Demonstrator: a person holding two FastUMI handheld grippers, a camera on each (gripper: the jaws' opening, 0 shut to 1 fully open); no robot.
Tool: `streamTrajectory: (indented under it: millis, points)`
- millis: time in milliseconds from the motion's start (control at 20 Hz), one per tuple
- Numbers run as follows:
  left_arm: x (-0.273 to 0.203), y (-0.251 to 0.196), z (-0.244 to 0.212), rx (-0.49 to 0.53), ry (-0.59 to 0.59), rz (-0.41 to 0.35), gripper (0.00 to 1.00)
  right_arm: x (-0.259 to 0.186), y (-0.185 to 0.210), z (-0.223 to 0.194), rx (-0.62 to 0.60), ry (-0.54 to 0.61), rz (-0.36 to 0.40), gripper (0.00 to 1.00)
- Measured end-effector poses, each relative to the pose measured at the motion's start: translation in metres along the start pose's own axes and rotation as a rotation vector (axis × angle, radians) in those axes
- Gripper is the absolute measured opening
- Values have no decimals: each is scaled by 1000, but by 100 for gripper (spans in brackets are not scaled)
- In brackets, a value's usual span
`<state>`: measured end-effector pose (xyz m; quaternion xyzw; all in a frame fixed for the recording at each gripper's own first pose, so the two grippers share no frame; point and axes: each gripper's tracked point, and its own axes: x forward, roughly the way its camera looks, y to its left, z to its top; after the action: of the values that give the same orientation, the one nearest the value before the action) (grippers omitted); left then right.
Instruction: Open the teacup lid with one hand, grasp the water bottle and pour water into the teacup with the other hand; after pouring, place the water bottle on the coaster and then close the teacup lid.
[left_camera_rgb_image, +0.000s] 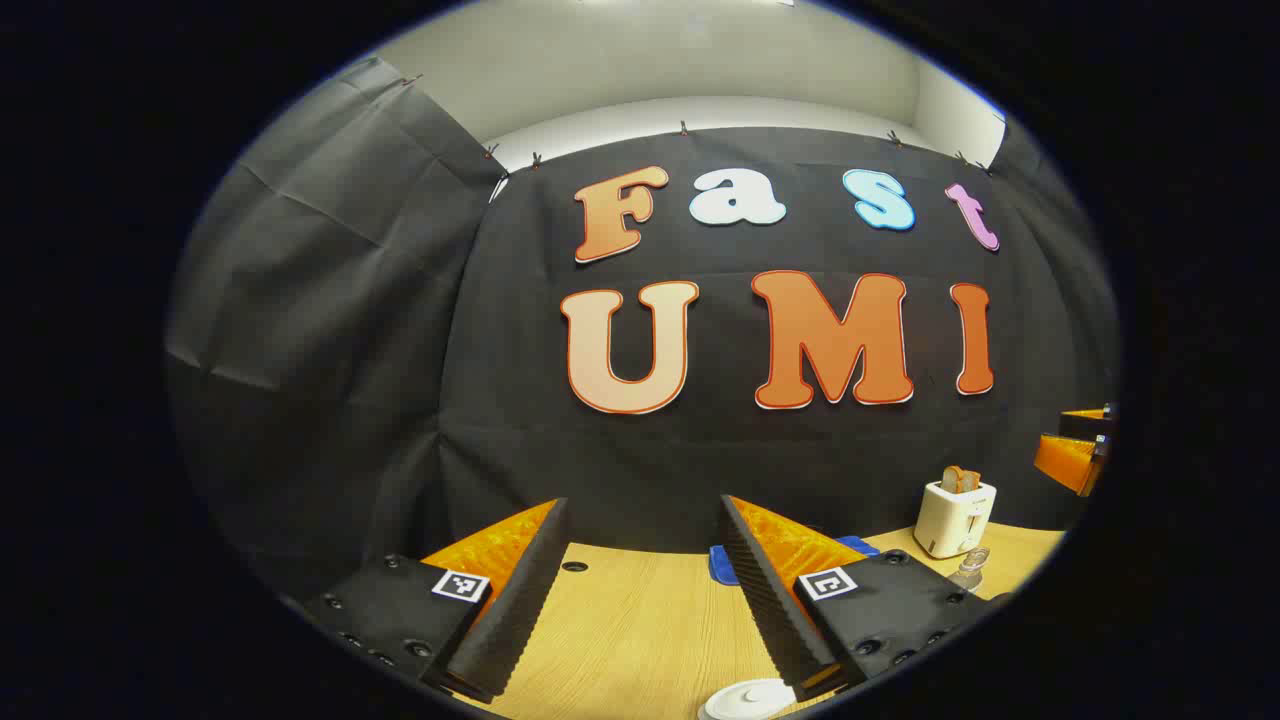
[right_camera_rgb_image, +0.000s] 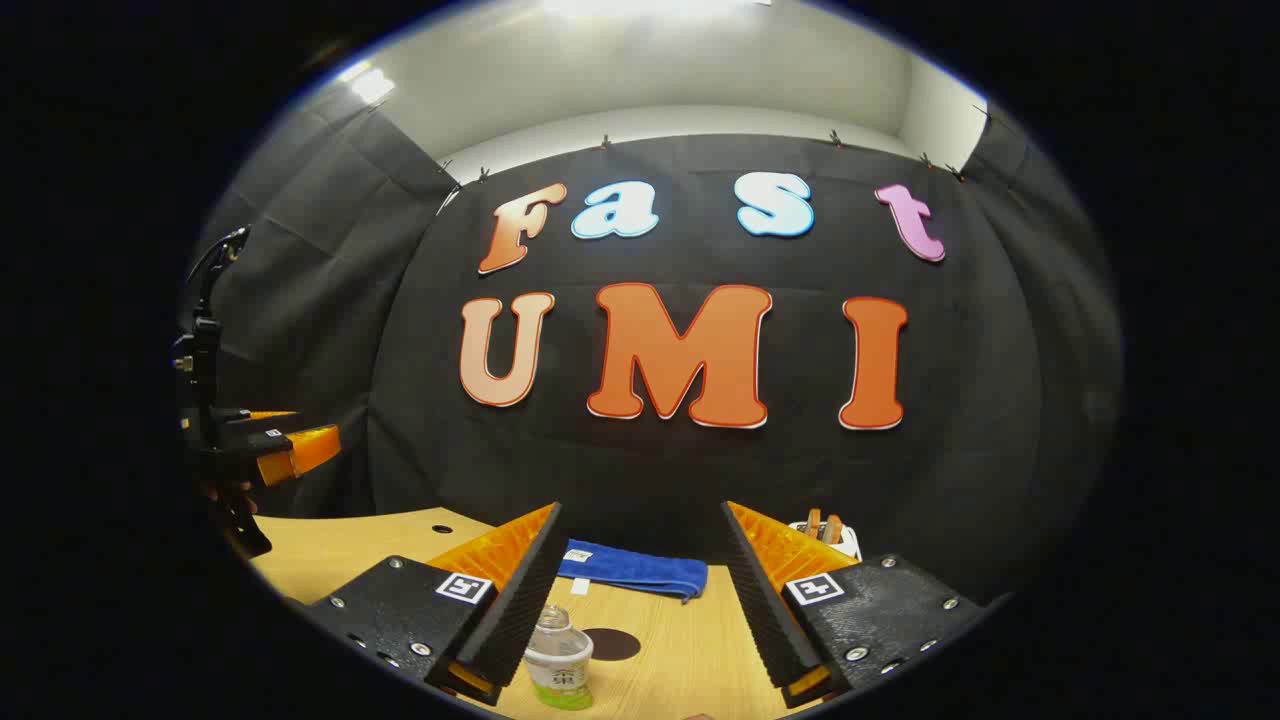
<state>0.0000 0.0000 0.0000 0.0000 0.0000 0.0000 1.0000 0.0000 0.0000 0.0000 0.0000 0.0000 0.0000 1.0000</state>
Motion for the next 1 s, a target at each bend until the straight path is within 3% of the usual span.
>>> streamTrajectory:
  millis: [700,1000]
  points:
    - [7,10,0,0,13,-1,94,-2,-5,0,-7,11,-7,91]
    - [2,5,-12,-62,25,-23,96,-3,4,-12,-36,30,3,91]
